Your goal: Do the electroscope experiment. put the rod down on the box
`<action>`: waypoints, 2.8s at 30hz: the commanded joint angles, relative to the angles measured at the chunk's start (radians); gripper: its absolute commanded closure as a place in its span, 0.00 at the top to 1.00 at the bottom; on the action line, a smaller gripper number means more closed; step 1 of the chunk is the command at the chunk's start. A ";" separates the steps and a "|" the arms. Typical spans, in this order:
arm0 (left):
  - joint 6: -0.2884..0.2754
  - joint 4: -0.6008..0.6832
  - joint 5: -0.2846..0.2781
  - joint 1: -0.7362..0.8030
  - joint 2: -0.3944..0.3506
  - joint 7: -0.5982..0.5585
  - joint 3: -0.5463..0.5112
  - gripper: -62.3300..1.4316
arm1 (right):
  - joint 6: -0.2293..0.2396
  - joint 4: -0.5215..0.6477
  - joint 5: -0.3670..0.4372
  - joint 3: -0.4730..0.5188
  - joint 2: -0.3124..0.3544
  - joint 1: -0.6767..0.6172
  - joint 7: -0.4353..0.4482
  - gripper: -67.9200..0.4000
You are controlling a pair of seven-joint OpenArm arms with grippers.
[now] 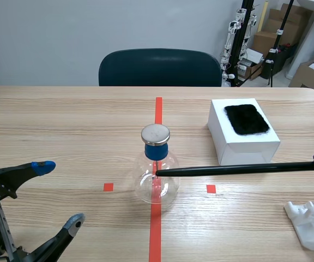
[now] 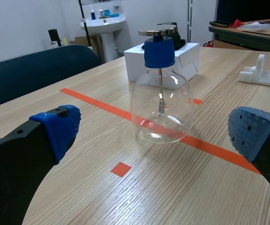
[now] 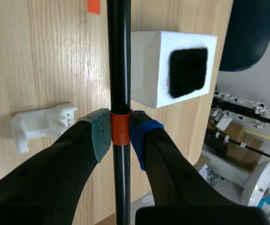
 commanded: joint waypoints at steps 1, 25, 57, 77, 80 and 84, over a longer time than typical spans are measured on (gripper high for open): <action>0.001 0.006 -0.008 -0.003 -0.001 -0.014 -0.002 1.00 | 0.005 -0.003 0.005 -0.013 0.019 0.016 -0.008 0.01; 0.001 0.006 -0.008 -0.003 -0.001 -0.014 -0.002 1.00 | 0.005 -0.134 0.329 -0.344 0.116 0.249 -0.460 0.01; 0.001 0.006 -0.008 -0.003 -0.001 -0.014 -0.002 1.00 | 0.005 -0.319 -0.004 -0.518 0.112 0.315 -0.237 0.01; 0.001 0.006 -0.008 -0.003 -0.001 -0.014 -0.002 1.00 | 0.005 -0.456 0.003 -0.678 0.045 0.457 -0.288 0.01; 0.001 0.006 -0.008 -0.003 -0.001 -0.014 -0.002 1.00 | 0.005 -0.465 0.037 -0.719 0.053 0.483 -0.309 0.01; 0.001 0.006 -0.008 -0.003 -0.001 -0.014 -0.002 1.00 | 0.005 -0.465 0.069 -0.763 0.067 0.501 -0.333 0.01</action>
